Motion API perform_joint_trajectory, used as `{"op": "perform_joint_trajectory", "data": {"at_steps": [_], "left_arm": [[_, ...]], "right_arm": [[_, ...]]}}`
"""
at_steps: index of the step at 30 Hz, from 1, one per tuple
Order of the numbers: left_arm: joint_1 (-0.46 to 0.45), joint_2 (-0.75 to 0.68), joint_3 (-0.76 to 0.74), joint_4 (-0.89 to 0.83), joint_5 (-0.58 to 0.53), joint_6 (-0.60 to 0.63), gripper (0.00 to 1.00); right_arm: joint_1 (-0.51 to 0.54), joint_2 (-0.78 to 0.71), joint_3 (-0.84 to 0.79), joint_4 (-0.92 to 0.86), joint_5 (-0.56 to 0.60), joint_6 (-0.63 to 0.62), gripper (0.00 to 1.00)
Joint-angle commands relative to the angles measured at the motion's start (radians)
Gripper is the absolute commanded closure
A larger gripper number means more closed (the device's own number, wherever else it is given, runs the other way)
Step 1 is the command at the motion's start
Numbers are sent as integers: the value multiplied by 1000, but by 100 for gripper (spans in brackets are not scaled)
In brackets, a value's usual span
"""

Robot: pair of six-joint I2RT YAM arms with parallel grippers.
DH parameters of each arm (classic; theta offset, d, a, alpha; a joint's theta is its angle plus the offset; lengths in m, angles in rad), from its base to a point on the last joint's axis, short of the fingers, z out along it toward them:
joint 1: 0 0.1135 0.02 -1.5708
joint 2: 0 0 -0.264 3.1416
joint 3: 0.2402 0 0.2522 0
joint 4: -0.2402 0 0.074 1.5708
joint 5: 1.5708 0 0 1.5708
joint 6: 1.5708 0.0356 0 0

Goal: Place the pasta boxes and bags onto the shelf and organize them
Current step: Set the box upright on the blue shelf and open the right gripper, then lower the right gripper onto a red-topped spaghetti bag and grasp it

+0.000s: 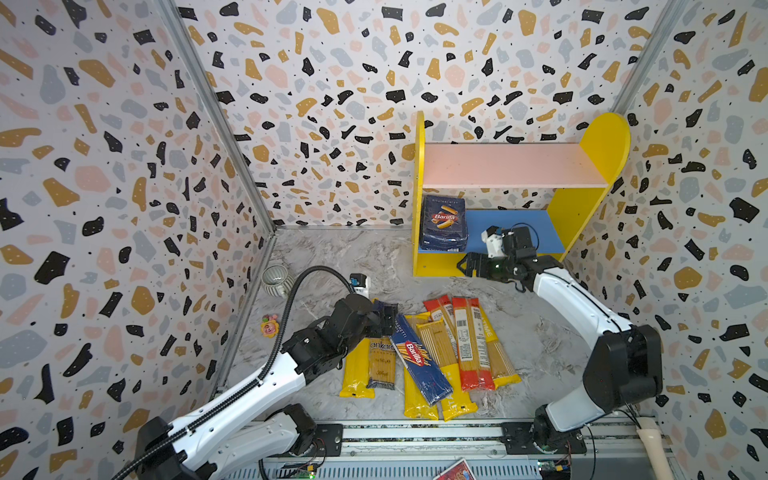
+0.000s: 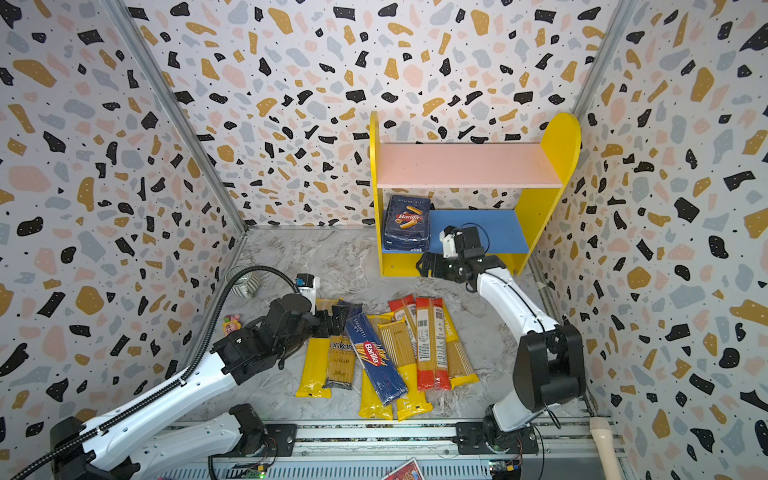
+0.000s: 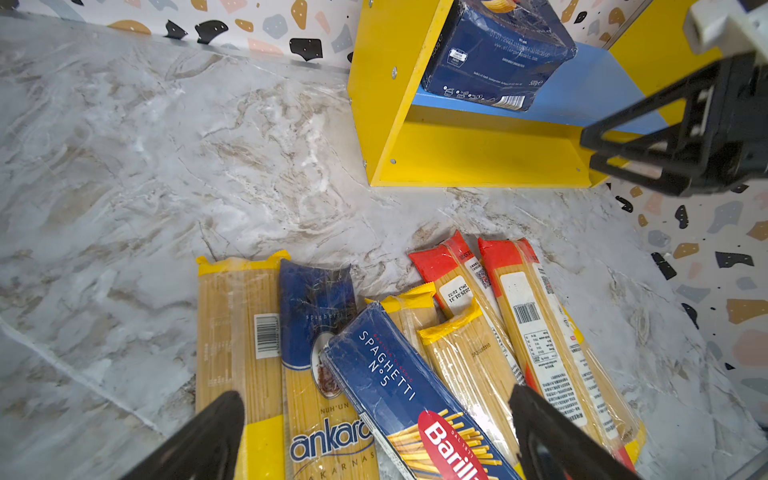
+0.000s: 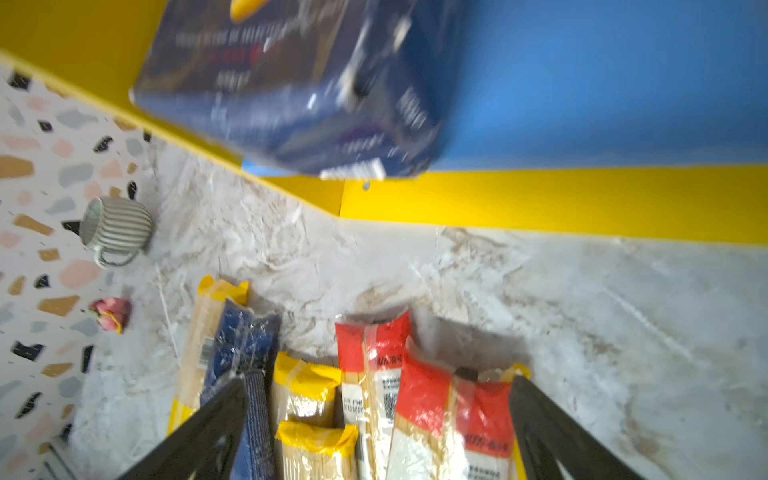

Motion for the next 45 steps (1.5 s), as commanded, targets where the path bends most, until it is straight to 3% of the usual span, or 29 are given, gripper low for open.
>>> {"op": "perform_joint_trajectory", "data": {"at_steps": [1,6,11,20,29,39,42,45], "left_arm": [[6,-44,-60,33,44,-59,0],[5,-125,-157,60,56,-112,0],[7,-156,-186,57,62,-115,1],[5,-138,-164,76,102,-99,1],[6,-101,-148,88,116,-70,1],[6,-89,-154,92,118,-56,1],[6,-93,-160,92,117,-54,0],[6,-99,-160,83,112,-54,0]], "right_arm": [[143,-128,-84,-66,164,32,3],[336,-268,-212,-139,382,151,3],[394,-344,-322,-220,495,264,1],[457,-385,-497,-222,520,422,0],[459,-388,-594,-132,457,426,0],[487,-263,-640,29,348,413,7],[487,-216,-654,53,341,417,17],[487,-218,-666,70,335,428,39]]}}
